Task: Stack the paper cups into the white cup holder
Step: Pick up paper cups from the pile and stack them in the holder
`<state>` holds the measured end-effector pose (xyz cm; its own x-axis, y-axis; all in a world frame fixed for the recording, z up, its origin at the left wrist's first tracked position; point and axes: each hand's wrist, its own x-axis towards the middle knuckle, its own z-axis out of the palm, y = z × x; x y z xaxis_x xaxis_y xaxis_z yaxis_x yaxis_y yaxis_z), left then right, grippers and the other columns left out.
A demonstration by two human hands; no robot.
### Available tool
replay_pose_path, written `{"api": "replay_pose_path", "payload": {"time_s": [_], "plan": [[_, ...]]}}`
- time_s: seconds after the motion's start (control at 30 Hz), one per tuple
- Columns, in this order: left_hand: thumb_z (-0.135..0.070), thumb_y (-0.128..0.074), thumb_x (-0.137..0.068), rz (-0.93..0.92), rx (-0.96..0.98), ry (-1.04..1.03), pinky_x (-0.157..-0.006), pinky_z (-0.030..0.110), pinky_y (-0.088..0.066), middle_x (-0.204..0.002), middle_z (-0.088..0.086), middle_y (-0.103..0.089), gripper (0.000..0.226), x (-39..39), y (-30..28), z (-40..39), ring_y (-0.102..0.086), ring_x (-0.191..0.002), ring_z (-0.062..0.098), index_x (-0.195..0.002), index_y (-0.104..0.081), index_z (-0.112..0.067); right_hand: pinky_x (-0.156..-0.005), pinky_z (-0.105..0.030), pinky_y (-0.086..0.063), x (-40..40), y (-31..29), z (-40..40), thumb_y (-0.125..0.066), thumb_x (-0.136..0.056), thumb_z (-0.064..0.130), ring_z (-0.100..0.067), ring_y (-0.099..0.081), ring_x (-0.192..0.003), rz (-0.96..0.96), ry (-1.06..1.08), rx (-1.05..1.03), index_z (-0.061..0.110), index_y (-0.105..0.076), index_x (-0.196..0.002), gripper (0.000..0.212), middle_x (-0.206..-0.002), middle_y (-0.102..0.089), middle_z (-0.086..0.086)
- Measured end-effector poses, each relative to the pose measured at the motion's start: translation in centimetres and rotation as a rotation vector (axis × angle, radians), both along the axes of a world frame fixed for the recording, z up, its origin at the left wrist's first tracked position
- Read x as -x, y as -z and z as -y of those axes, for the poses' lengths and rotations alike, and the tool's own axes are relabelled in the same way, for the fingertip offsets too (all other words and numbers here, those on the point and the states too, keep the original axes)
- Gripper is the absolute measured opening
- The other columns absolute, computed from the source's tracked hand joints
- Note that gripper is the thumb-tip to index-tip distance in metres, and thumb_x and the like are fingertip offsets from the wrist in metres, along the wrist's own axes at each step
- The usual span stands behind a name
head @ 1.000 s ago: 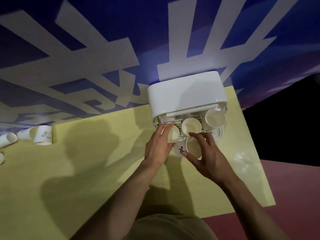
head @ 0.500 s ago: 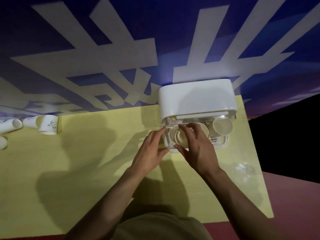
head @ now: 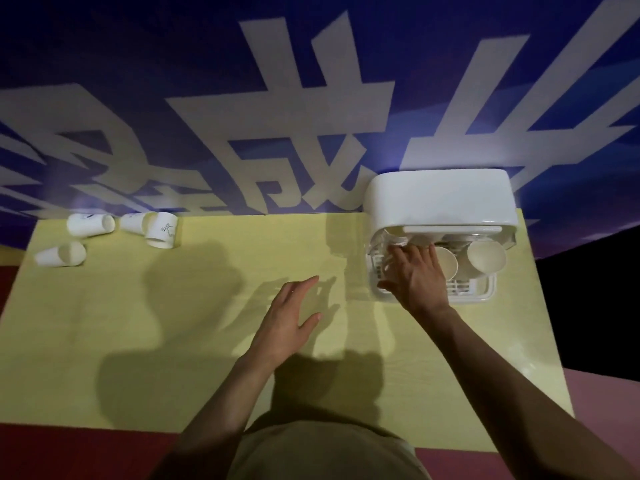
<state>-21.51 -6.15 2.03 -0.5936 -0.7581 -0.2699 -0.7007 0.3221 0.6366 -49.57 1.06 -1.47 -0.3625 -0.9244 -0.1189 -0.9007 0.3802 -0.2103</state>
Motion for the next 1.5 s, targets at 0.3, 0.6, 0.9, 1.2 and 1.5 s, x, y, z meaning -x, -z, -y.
{"api": "replay_pose_path", "payload": {"time_s": [0.3, 0.6, 0.9, 1.2, 1.5], "plan": [[-0.031, -0.065, -0.097, 0.000, -0.044, -0.054, -0.109, 0.036, -0.045, -0.138, -0.013, -0.044, 0.057, -9.8, 1.4, 2.9, -0.048, -0.127, 0.007, -0.149, -0.042, -0.039, -0.084, -0.048, -0.053, -7.8, -3.2, -2.9, -0.078, -0.083, 0.015, -0.038, -0.054, -0.107, 0.084, 0.063, 0.285, 0.004, -0.061, -0.121, 0.043, -0.122, -0.059, -0.017], [-0.020, -0.069, -0.092, -0.067, 0.022, -0.212, -0.105, 0.036, -0.045, -0.132, -0.006, -0.050, 0.054, -23.6, 1.3, 12.1, -0.050, -0.121, 0.014, -0.143, -0.051, -0.029, -0.076, -0.034, -0.059, -26.9, -3.1, 4.3, -0.062, -0.097, 0.032, -0.016, -0.059, -0.107, 0.301, -0.106, 0.123, 0.025, -0.062, -0.125, 0.030, -0.121, -0.062, 0.006], [-0.013, -0.078, -0.083, 0.096, 0.119, -0.505, -0.108, 0.039, -0.036, -0.137, 0.012, -0.046, 0.069, -40.9, 2.2, 27.2, -0.044, -0.126, 0.034, -0.145, -0.047, -0.017, -0.079, -0.034, -0.058, -38.8, -2.1, 15.4, -0.062, -0.096, 0.038, -0.018, -0.059, -0.108, 0.302, -0.287, 0.070, 0.024, -0.059, -0.127, 0.034, -0.126, -0.055, 0.004], [-0.011, -0.080, -0.075, 0.415, 0.165, -0.289, -0.106, 0.042, -0.040, -0.155, 0.010, -0.028, 0.091, -47.1, 3.8, 38.3, -0.030, -0.136, 0.034, -0.152, -0.032, -0.023, -0.081, -0.051, -0.059, -42.0, 0.0, 26.2, -0.066, -0.092, 0.025, -0.041, -0.058, -0.114, 0.214, -0.354, 0.052, 0.014, -0.061, -0.124, 0.035, -0.142, -0.043, -0.019], [-0.008, -0.073, -0.080, 0.486, 0.124, -0.277, -0.106, 0.048, -0.041, -0.155, 0.006, -0.034, 0.083, -49.1, 7.4, 42.9, -0.031, -0.138, 0.035, -0.152, -0.034, -0.025, -0.090, -0.055, -0.055, -45.1, 2.4, 32.8, -0.067, -0.087, 0.018, -0.055, -0.053, -0.115, 0.175, -0.461, -0.065, 0.008, -0.062, -0.125, 0.040, -0.149, -0.037, -0.032]]}}
